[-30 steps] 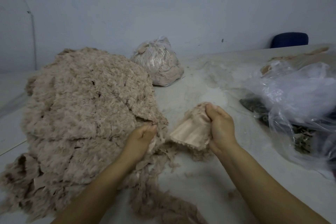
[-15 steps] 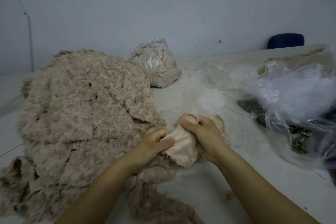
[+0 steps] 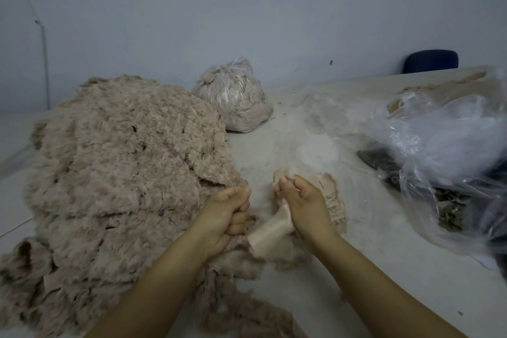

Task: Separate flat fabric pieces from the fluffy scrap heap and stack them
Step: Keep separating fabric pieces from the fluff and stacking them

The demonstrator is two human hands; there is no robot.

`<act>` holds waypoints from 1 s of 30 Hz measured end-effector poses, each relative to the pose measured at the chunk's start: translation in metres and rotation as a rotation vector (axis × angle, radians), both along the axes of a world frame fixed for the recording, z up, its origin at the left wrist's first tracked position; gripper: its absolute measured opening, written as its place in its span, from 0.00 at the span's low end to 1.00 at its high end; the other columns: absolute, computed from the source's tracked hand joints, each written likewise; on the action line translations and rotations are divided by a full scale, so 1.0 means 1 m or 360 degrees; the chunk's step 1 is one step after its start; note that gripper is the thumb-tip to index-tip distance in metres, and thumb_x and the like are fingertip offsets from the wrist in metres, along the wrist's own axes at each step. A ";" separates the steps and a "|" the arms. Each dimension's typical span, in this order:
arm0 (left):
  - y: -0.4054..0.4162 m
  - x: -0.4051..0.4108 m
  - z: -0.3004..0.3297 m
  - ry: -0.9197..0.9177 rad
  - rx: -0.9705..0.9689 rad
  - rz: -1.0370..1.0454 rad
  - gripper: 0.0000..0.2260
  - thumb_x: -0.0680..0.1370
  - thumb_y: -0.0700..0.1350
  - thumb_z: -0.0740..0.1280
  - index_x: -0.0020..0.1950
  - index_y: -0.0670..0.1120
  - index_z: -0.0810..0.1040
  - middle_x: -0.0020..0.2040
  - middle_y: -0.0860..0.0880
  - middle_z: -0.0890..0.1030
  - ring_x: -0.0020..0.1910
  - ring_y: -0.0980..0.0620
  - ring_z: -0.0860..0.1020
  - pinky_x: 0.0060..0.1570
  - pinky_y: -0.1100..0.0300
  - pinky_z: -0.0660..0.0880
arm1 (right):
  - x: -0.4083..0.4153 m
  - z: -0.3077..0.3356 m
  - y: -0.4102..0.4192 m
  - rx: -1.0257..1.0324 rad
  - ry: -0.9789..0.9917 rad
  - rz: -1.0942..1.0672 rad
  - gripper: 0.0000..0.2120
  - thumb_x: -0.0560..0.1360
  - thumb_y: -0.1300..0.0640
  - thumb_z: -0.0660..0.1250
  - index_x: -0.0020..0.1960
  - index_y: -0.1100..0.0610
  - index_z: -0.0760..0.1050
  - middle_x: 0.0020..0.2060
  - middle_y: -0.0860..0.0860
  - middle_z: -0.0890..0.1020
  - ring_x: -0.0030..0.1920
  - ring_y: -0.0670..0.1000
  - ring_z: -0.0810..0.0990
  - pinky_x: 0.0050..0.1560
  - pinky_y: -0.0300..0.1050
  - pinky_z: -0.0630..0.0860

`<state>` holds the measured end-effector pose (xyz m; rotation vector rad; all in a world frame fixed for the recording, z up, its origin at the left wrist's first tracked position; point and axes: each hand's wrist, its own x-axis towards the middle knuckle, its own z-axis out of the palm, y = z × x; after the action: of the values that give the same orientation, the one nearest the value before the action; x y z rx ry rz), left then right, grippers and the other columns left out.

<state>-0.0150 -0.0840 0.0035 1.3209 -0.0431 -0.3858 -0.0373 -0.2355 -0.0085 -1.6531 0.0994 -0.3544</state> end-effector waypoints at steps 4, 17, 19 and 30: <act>-0.006 -0.009 0.002 -0.0312 0.0355 -0.0241 0.14 0.69 0.59 0.71 0.40 0.49 0.82 0.35 0.52 0.79 0.31 0.56 0.74 0.31 0.64 0.68 | -0.001 -0.002 0.001 -0.0071 -0.0050 -0.0028 0.14 0.80 0.49 0.60 0.39 0.51 0.78 0.37 0.61 0.80 0.37 0.53 0.77 0.44 0.48 0.75; -0.003 -0.006 0.006 -0.0518 0.0469 0.0018 0.12 0.79 0.42 0.62 0.35 0.47 0.69 0.31 0.47 0.69 0.30 0.52 0.65 0.30 0.58 0.60 | -0.008 0.005 -0.027 -0.0430 -0.0258 -0.0479 0.11 0.79 0.59 0.61 0.41 0.51 0.78 0.35 0.38 0.77 0.38 0.39 0.75 0.39 0.23 0.65; 0.007 -0.002 0.009 -0.0521 0.0497 0.0045 0.11 0.79 0.42 0.62 0.37 0.45 0.69 0.32 0.45 0.69 0.30 0.51 0.66 0.30 0.59 0.61 | -0.012 0.008 -0.044 -0.0706 -0.0119 -0.0119 0.13 0.78 0.56 0.64 0.35 0.48 0.74 0.29 0.38 0.75 0.34 0.38 0.73 0.37 0.30 0.67; -0.016 -0.005 0.016 -0.0628 0.0405 -0.0267 0.11 0.74 0.52 0.65 0.37 0.47 0.77 0.30 0.54 0.78 0.30 0.58 0.75 0.30 0.68 0.71 | -0.016 0.017 -0.022 -0.0277 0.0147 0.0475 0.16 0.70 0.43 0.72 0.42 0.57 0.75 0.34 0.46 0.78 0.34 0.43 0.76 0.36 0.38 0.73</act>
<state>-0.0205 -0.1004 0.0191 1.6359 -0.4497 -0.2727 -0.0530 -0.2578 0.0081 -1.8256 -0.1120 -0.0602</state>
